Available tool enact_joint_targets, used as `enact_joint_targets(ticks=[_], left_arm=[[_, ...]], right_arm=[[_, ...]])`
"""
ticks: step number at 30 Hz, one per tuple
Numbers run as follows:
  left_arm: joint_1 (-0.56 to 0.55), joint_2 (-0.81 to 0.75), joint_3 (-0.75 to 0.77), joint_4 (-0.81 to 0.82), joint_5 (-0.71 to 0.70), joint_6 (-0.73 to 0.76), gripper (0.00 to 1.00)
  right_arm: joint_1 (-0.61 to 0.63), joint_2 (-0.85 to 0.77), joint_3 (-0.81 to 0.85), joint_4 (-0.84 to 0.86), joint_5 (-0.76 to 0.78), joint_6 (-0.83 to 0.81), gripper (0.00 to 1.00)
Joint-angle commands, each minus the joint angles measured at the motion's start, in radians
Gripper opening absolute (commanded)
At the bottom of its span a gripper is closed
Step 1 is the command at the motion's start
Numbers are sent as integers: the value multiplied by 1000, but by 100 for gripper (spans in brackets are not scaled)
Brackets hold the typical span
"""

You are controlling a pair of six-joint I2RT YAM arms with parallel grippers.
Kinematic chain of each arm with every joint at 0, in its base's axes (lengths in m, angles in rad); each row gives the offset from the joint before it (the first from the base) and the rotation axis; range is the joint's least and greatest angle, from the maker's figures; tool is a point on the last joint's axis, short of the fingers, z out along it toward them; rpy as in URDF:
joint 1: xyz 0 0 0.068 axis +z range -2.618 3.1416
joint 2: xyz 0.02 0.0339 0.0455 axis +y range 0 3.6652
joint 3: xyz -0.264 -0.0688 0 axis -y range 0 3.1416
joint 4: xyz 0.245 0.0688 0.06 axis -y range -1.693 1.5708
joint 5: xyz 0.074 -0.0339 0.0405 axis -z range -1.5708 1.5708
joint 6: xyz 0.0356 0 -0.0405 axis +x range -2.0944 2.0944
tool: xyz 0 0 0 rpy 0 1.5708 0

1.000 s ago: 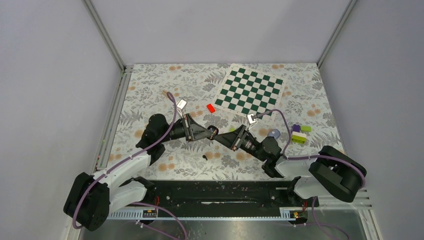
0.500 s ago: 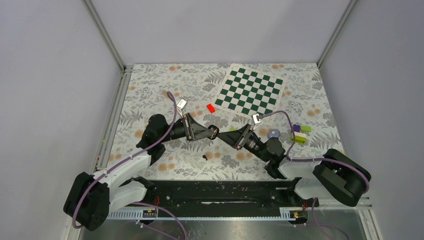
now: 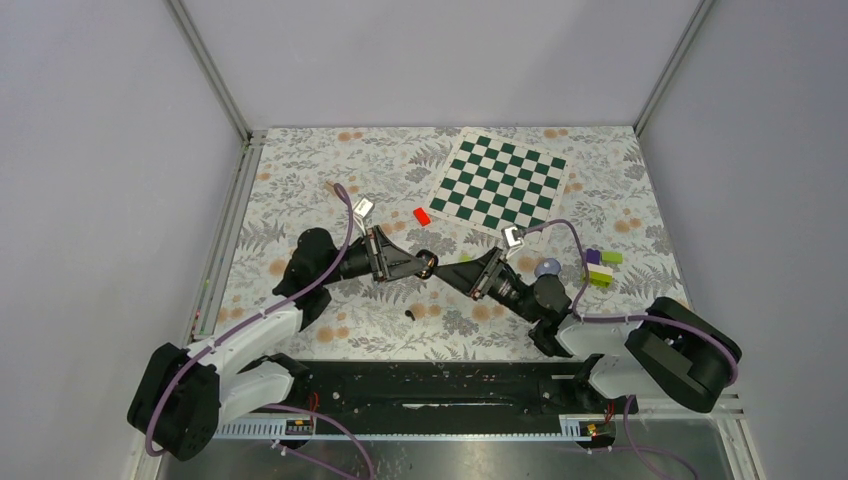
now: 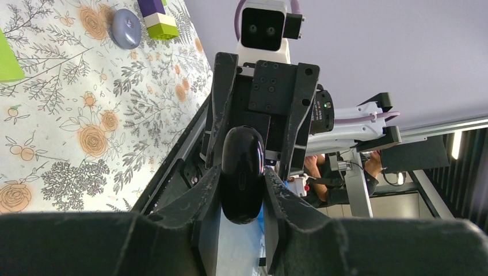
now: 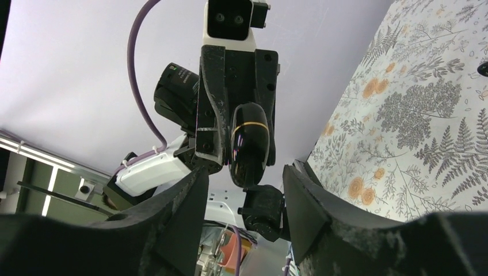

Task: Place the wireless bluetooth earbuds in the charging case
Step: Pick up the charging case at the center of the board.

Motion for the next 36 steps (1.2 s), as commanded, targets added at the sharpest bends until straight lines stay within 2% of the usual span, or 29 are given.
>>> enact_joint_targets(ticks=[1, 7, 10, 12, 14, 18, 19, 21, 23, 25, 29, 32, 34, 36], left_arm=[[1, 8, 6, 102, 4, -18, 0], [1, 7, -3, 104, 17, -16, 0], [1, 4, -5, 108, 21, -16, 0], [1, -1, -4, 109, 26, -12, 0], [1, -5, 1, 101, 33, -3, 3], [3, -21, 24, 29, 45, 27, 62], [4, -31, 27, 10, 47, 35, 72], [11, -62, 55, -88, 35, 106, 87], [14, -109, 106, -280, -17, 227, 95], [13, -164, 164, -505, -93, 360, 96], [14, -274, 238, -705, -230, 557, 97], [12, -367, 228, -699, -262, 669, 90], [4, -423, 196, -638, -304, 707, 81], [-20, -483, 157, -568, -333, 787, 78]], right_arm=[[-6, 33, 63, 67, 5, 1, 55], [-6, 68, 113, 67, -6, 13, 40], [-7, 70, 108, 67, -7, 15, 29], [-6, 71, 97, 67, 3, 21, 13], [-6, 72, 86, 66, 17, 31, 5], [-7, 87, 68, 59, 38, 76, 0], [-9, 93, 64, 59, 39, 90, 0], [-12, 105, 53, 60, 40, 122, 0], [-20, 117, 37, 59, 47, 165, 0], [-35, 135, 11, 57, 47, 217, 0], [-77, 199, -40, 63, 1, 322, 0], [-94, 247, -57, 66, -59, 384, 0], [-97, 265, -51, 66, -109, 409, 0], [-99, 265, -38, 67, -159, 436, 0]])
